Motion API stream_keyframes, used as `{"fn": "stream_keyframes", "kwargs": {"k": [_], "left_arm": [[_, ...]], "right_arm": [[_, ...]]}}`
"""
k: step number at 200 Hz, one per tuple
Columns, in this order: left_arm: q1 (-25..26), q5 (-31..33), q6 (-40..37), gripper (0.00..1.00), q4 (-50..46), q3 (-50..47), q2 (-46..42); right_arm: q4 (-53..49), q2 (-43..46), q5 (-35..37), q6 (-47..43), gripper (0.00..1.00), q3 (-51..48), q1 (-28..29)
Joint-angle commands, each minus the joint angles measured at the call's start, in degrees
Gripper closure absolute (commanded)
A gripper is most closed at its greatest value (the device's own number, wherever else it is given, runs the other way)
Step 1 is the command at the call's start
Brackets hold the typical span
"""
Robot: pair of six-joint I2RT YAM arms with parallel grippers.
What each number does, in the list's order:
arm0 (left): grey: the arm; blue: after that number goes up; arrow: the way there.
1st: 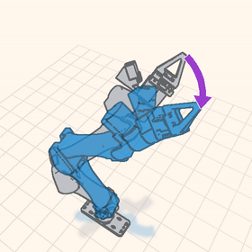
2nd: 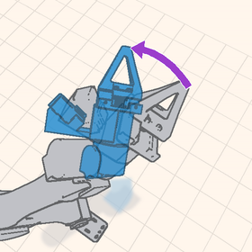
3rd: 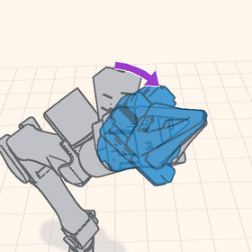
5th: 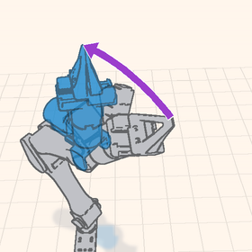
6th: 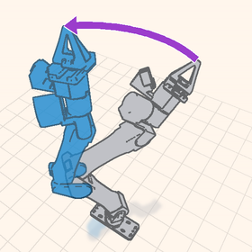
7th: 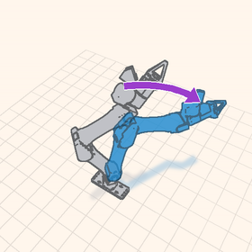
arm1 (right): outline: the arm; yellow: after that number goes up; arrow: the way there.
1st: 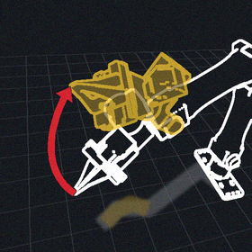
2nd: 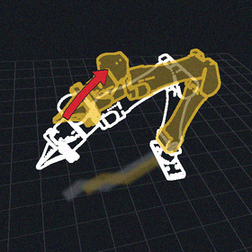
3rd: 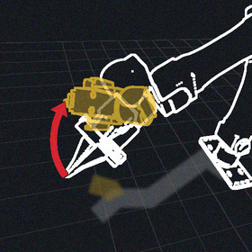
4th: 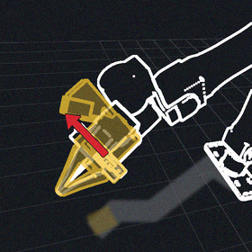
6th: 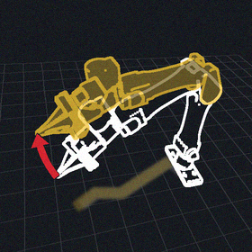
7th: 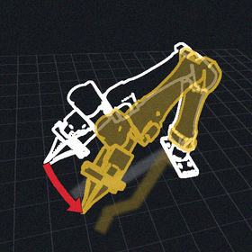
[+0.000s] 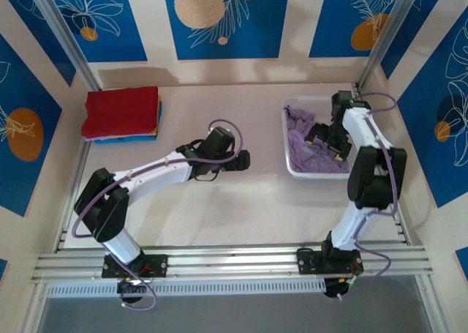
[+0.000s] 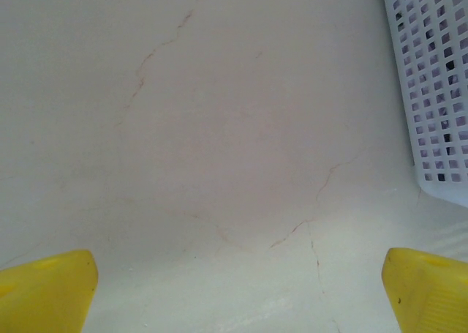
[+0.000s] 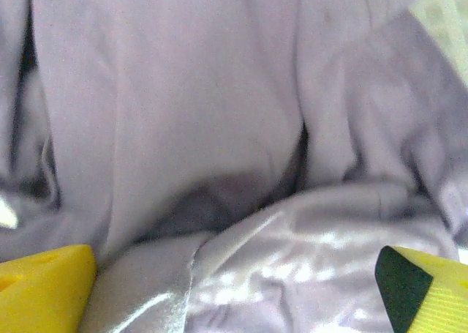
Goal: Fold and stack the t-shirts
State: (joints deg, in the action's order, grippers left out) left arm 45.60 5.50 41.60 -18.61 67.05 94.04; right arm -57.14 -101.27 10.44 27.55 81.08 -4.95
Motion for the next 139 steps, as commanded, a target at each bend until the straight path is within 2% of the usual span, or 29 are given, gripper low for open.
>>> {"fn": "stream_keyframes", "kwargs": {"k": [1, 37, 82, 107, 118, 139], "left_arm": [[-0.52, -1.56, 0.66, 0.01, 0.87, -1.76, -1.59], [-0.54, -2.24, 0.76, 0.01, 0.33, -2.18, -2.49], [-0.55, -1.72, 0.44, 0.01, -0.97, -2.40, -3.47], [-0.59, -1.79, 0.54, 0.01, -1.95, -2.77, -3.69], [-0.52, -1.84, 0.75, 0.00, -2.06, -3.08, -3.78], [-0.52, -1.89, 0.92, 0.01, -1.75, -3.69, -3.57]], "right_arm": [[2.12, 2.31, -3.12, 4.11, 0.01, -7.32, 0.73], [6.39, -1.21, -3.96, 7.74, 0.01, -10.06, 0.10], [10.21, -12.02, -4.69, 11.07, 0.01, -5.80, -2.23], [4.29, -17.37, -3.90, 8.38, 0.00, -0.02, -2.52], [3.74, -17.47, -3.19, 6.57, 0.05, -0.17, -1.85], [1.69, -16.09, -2.53, 6.42, 0.04, -1.03, -1.74]]}}
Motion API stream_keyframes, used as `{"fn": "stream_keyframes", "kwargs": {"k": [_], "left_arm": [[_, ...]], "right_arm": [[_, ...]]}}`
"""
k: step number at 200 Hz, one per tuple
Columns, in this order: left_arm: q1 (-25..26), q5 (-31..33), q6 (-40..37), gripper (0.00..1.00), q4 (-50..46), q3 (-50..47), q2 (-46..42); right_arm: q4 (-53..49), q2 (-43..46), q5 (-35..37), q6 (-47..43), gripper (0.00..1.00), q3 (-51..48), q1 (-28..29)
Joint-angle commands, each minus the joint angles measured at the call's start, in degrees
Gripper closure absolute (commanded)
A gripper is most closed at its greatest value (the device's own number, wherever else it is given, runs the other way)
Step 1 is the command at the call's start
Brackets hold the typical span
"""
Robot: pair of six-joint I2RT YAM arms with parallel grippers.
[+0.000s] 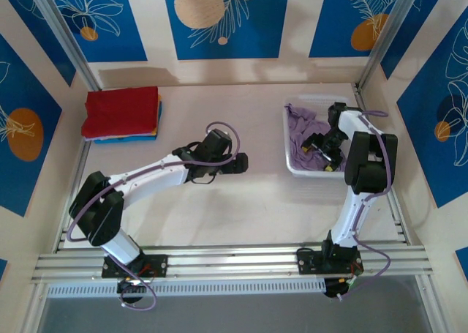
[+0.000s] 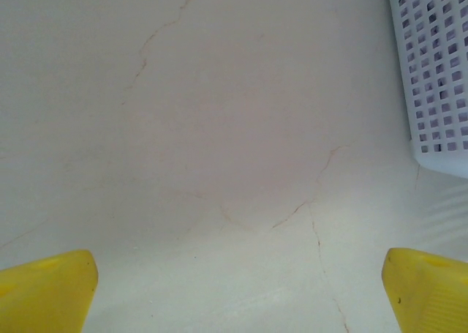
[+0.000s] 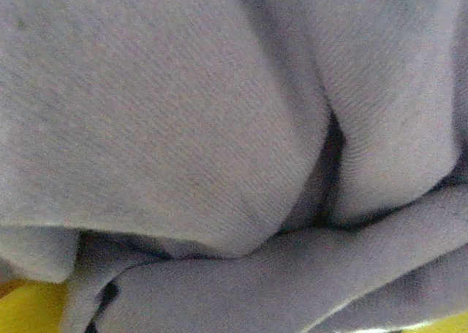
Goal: Fold and stack the t-shirts
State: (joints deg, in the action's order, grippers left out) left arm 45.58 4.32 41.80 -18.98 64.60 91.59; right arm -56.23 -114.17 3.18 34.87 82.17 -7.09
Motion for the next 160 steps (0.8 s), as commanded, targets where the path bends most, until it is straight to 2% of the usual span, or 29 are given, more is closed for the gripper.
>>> {"fn": "stream_keyframes", "kwargs": {"k": [1, 21, 45, 116, 160], "left_arm": [[-0.50, -0.76, 0.73, 0.01, -1.39, -1.23, -1.09], [-0.54, -1.19, 0.96, 0.00, -1.17, -1.49, -0.33], [-0.50, -1.60, 0.92, 0.01, -1.09, -1.23, 0.23], [-0.51, -1.23, 0.98, 0.01, -1.04, -2.02, 0.62], [-0.59, -1.33, 0.87, 0.01, -1.47, -0.67, 1.63]], "right_arm": [[0.77, -3.05, 4.64, -0.92, 0.04, -2.16, 0.41], [1.46, -0.20, 1.99, -1.33, 0.05, -2.49, 0.35], [0.15, -0.36, -1.06, -1.06, 0.05, 1.54, -0.58], [-0.05, -10.72, -4.93, 1.69, 0.04, 11.58, -4.42], [-4.53, -18.41, -1.98, 1.70, 0.04, 25.48, -4.68]]}}
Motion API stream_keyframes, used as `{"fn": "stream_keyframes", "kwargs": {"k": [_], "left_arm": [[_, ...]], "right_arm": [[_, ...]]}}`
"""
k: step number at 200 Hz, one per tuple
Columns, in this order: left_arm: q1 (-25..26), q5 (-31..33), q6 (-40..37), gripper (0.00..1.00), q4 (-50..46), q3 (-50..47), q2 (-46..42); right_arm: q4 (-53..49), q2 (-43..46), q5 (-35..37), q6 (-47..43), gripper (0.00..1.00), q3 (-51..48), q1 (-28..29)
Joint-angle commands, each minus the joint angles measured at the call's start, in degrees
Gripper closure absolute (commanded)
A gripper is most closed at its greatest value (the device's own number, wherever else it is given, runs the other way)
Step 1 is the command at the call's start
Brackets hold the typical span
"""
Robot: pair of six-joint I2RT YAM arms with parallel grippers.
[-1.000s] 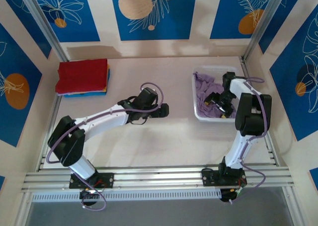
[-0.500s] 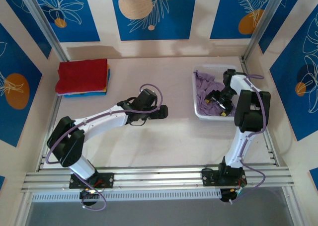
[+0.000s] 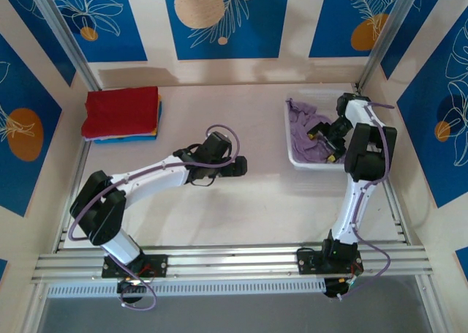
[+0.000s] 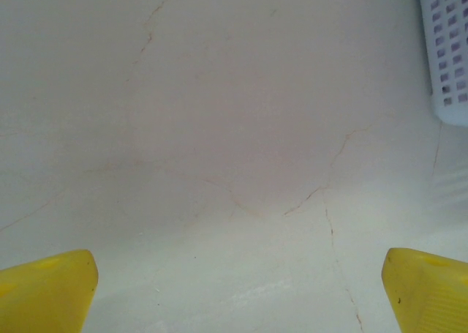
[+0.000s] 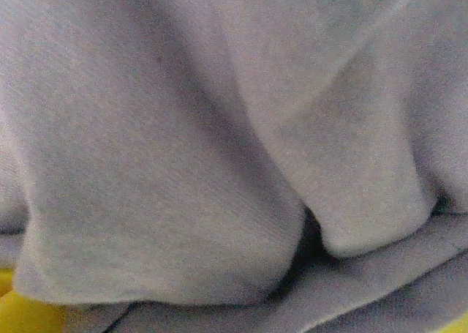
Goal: Fold and stack the t-shirts
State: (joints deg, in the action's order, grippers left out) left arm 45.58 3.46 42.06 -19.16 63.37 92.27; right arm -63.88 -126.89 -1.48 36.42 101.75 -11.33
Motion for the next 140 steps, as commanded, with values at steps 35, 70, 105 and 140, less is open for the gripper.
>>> {"fn": "stream_keyframes", "kwargs": {"k": [35, 70, 105, 140], "left_arm": [[-0.62, -1.07, 0.30, 0.01, -1.92, 1.87, 2.22], [-0.71, -1.11, -0.12, 0.00, -2.94, 2.85, 2.97], [-0.74, -0.81, -0.40, 0.01, -3.74, 3.59, 2.43], [-0.67, -0.65, -0.58, 0.01, -4.07, 4.38, 2.29]], "right_arm": [[0.01, -11.92, 5.17, 0.02, 0.04, 18.22, -0.88], [3.58, -12.48, 9.44, 2.16, 0.03, 21.99, -1.47], [3.06, -12.72, 9.12, 0.87, 0.07, 25.48, -1.77], [7.13, -9.22, 5.25, -1.31, 0.44, 19.97, -1.94]]}}
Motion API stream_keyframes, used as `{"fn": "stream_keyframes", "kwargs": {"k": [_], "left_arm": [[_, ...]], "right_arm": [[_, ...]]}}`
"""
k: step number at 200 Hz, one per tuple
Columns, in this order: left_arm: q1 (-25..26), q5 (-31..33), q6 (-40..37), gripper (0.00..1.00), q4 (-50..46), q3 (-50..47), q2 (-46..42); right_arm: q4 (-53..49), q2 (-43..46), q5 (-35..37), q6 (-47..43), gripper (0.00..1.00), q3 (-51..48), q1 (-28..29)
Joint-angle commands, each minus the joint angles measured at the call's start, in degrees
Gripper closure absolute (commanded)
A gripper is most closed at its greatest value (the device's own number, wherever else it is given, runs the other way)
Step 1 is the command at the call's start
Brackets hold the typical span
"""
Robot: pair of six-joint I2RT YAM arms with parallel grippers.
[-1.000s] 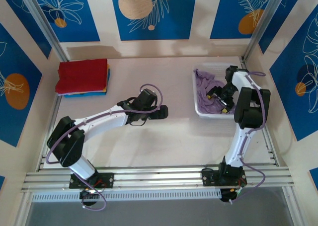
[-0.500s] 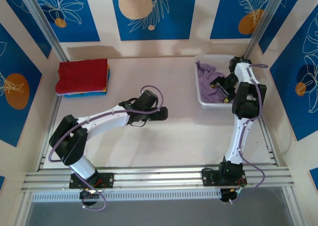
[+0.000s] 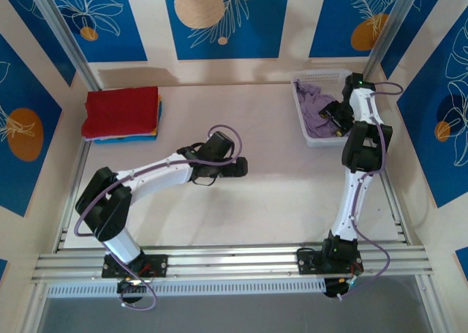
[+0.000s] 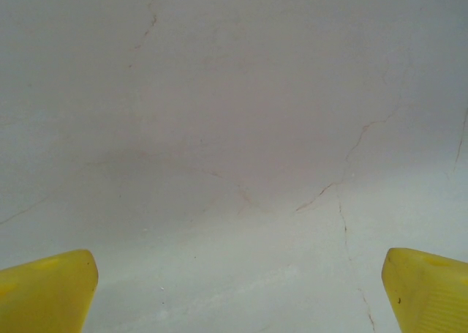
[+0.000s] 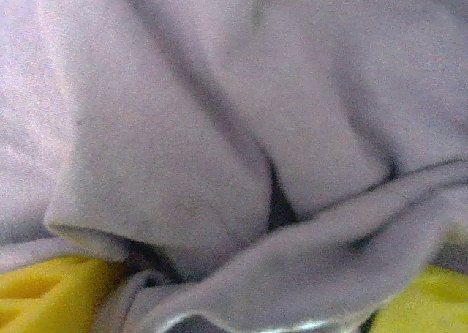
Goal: Fold and stack the t-shirts
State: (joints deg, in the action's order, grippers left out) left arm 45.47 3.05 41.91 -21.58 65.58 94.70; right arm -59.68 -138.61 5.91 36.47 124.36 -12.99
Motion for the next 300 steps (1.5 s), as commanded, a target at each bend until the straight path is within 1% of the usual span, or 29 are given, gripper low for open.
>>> {"fn": "stream_keyframes", "kwargs": {"k": [1, 15, 46, 66, 100, 121, 139, 175, 198, 211, 224, 245, 257, 277, 285, 290, 294, 300], "left_arm": [[-0.56, -0.24, -0.43, 0.01, -1.67, 2.22, -0.22], [-0.59, -0.15, -0.59, 0.01, -2.06, 2.67, -0.67], [-0.72, 1.49, -2.02, 0.01, -3.63, 3.89, -2.53], [-1.35, 2.04, -3.21, 0.00, -4.99, 4.70, -4.17], [-3.74, 2.74, -5.48, 0.01, -7.55, 4.88, -9.34], [-6.03, 3.65, -7.03, 0.00, -9.75, 4.38, -14.11], [-8.37, 2.98, -8.11, 0.01, -10.77, 3.11, -18.54], [-13.38, 1.70, -9.71, 0.01, -14.03, 0.71, -26.40], [-15.83, 1.35, -10.70, 0.01, -16.37, -1.21, -31.47], [-17.13, 1.04, -11.07, 0.01, -17.85, -2.23, -33.96], [-18.40, 0.42, -11.56, 0.01, -19.10, -3.38, -36.34], [-20.18, -0.30, -12.13, 0.01, -21.08, -4.92, -39.30], [-20.92, -0.78, -12.16, 0.00, -22.28, -5.78, -40.47], [-21.30, -1.03, -12.38, 0.01, -24.28, -7.14, -42.34], [-21.30, -1.03, -12.26, 0.01, -24.89, -7.91, -43.09], [-21.35, -1.15, -12.11, 0.01, -25.27, -8.62, -43.49], [-21.39, -1.35, -11.97, 0.01, -25.39, -9.25, -43.81], [-21.39, -1.67, -11.79, 0.00, -25.58, -10.21, -44.23]], "right_arm": [[3.00, 2.66, -2.22, -1.38, 0.46, -2.71, -0.28], [4.00, 4.72, -2.54, -2.07, 0.60, -3.78, -0.11], [5.32, 10.50, -0.46, -3.32, 0.86, -4.56, 0.77], [6.73, 14.86, -0.25, -3.82, 1.00, -5.70, 1.17], [12.38, 26.30, 0.46, -5.66, 1.00, -10.27, 2.69], [15.20, 35.06, 2.88, -9.62, 1.00, -11.54, 5.04], [18.76, 43.02, 2.52, -13.09, 1.00, -12.91, 7.08], [21.05, 55.91, 4.33, -17.65, 1.00, -13.35, 12.49], [21.13, 62.84, 5.47, -19.33, 1.00, -13.90, 18.19], [20.45, 65.29, 4.28, -20.69, 0.99, -14.24, 22.72], [17.55, 66.02, 3.85, -20.50, 0.98, -13.95, 27.40], [14.75, 65.81, 5.25, -18.09, 0.98, -16.38, 35.23], [16.98, 65.84, 5.59, -14.69, 0.99, -21.57, 38.87], [24.63, 64.77, 1.00, -5.19, 0.99, -32.78, 42.61], [27.57, 62.81, -1.09, -1.82, 0.96, -36.06, 43.93], [28.73, 60.95, -2.37, -0.67, 0.90, -37.13, 44.74], [29.11, 59.10, -2.99, 0.09, 0.80, -37.47, 45.34], [28.89, 56.12, -3.58, 0.87, 0.58, -36.93, 46.26]]}}
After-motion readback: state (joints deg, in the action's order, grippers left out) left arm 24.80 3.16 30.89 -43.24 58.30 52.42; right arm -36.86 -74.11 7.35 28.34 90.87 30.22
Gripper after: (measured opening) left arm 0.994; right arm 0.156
